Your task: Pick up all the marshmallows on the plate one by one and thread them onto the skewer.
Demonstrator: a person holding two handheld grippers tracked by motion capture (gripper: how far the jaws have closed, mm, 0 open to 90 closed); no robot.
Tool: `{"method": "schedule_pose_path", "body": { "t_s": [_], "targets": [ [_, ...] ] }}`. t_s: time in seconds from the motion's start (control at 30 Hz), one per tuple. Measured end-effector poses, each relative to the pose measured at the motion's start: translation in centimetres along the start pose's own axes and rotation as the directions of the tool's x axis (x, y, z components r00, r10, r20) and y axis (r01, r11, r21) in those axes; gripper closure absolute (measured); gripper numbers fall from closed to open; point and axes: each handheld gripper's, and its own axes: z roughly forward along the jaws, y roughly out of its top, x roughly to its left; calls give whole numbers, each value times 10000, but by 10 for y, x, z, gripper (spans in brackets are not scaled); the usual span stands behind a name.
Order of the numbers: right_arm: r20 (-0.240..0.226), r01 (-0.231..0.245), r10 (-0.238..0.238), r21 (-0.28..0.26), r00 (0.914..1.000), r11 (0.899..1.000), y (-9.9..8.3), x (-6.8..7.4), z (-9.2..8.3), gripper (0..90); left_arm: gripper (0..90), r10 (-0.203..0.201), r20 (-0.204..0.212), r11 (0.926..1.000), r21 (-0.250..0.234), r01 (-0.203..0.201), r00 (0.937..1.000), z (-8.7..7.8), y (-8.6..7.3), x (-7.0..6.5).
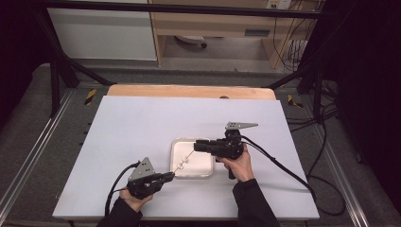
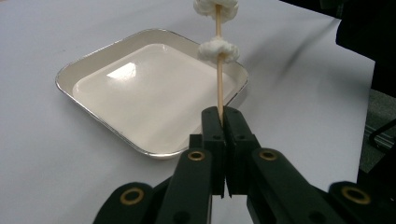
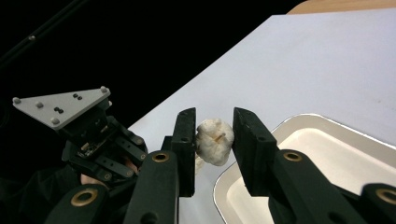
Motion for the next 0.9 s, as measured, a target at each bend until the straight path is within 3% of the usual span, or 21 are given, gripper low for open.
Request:
{"method": "schedule_pose_path", "body": {
  "t_s": [0.7,0.9],
  "targets": [
    [-71,-80,83,418,9999,9991,-18,0,19,708,886,-185,-79,9998,112,186,9998,4,-1,0],
    [314,121,-133,398,9994,9991,-15,1,14,552,886,-288,-50,9996,-7,288,9996,2,-1,1]
  ]
}}
